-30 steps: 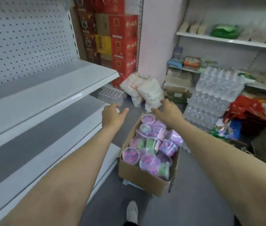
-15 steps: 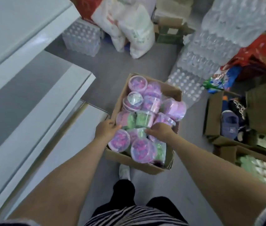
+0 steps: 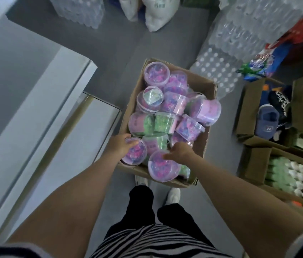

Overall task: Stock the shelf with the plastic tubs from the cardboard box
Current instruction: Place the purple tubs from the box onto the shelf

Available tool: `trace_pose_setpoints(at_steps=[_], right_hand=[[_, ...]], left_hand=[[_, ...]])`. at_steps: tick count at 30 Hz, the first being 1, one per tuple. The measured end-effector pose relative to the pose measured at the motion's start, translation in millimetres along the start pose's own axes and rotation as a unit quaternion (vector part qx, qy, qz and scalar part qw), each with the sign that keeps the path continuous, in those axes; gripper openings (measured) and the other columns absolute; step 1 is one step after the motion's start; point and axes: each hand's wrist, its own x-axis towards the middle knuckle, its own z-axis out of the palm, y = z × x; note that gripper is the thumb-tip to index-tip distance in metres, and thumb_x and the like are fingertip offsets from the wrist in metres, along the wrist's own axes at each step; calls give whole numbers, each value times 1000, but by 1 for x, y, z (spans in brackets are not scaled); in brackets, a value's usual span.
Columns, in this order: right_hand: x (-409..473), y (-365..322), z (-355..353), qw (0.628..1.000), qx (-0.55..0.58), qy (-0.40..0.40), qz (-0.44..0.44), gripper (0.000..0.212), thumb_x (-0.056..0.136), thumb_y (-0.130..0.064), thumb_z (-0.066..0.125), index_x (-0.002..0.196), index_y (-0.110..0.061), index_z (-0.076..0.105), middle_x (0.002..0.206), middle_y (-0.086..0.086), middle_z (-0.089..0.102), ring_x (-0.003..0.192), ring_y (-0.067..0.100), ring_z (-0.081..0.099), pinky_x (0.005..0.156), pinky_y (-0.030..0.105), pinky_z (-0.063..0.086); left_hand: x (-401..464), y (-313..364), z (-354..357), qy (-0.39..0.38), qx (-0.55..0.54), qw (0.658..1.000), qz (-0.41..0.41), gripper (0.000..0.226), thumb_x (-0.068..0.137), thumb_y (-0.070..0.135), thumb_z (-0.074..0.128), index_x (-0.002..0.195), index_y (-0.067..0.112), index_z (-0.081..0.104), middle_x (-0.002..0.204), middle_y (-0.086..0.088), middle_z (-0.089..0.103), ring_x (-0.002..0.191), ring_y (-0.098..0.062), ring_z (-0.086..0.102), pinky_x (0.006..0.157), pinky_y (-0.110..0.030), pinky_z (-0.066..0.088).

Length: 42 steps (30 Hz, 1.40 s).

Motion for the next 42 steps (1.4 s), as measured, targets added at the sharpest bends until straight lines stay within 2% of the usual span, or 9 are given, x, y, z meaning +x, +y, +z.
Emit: trace_pose_setpoints(at_steps=[3,8,14,18,23,27,32,38,42], right_hand=[[6,3,-6,1000,6,-10,22,55,77,-58,75,97,-7,70,88,3,63,81,18,58,61,23,41],[16,26,-16,984,162,-26,61,75,63,-51,88,115,-1,66,115,12,67,101,28,65,89,39,57],[16,45,-36,938,339,-41,63,77,66,-36,90,127,-1,59,127,8,61,113,28,60,96,44,54],[15,53,-39,908,412,-44,62,63,62,-32,91,110,-2,63,118,11,66,110,30,63,100,47,52],[12,58,-35,901,430,-49,41,46,65,-34,89,94,-10,62,116,12,66,110,30,62,102,46,50],[11,60,-33,897,439,-50,33,54,59,-40,90,93,-10,60,117,14,66,111,30,62,102,45,49],[9,61,-30,886,460,-51,29,73,43,-49,92,95,-10,58,116,13,67,110,29,63,99,42,51],[11,66,-24,873,484,-49,27,38,70,-31,87,77,-15,53,109,12,70,105,26,66,84,32,54],[10,68,-24,862,503,-52,31,37,72,-28,86,87,-10,57,113,12,71,105,25,68,78,29,54]], left_hand=[[6,-2,3,2,21,1000,-1,46,84,52,65,116,18,67,113,-7,69,103,-25,62,85,-29,47],[13,1,8,-2,20,1000,-16,57,83,52,66,129,18,61,126,-8,64,116,-26,58,93,-29,44],[24,0,11,-29,60,996,-63,72,79,66,61,140,29,49,141,-15,44,127,-30,45,103,-33,39],[27,3,13,-39,118,990,-73,73,80,68,57,143,33,43,142,-18,33,128,-32,43,103,-37,41],[33,4,14,-48,175,981,-67,72,81,73,50,141,35,43,139,-15,38,129,-31,37,98,-38,42],[36,2,14,-61,221,972,-54,72,81,76,45,140,35,43,142,-8,44,134,-30,29,96,-40,41],[39,10,14,-72,311,947,-15,64,87,73,38,140,38,41,151,0,33,129,-33,31,99,-40,41],[41,15,15,-74,313,947,-20,57,86,70,46,133,38,48,147,-2,37,125,-33,34,98,-40,39],[41,17,14,-52,227,972,-29,35,81,60,64,100,32,54,123,5,52,114,-28,38,85,-35,41]])
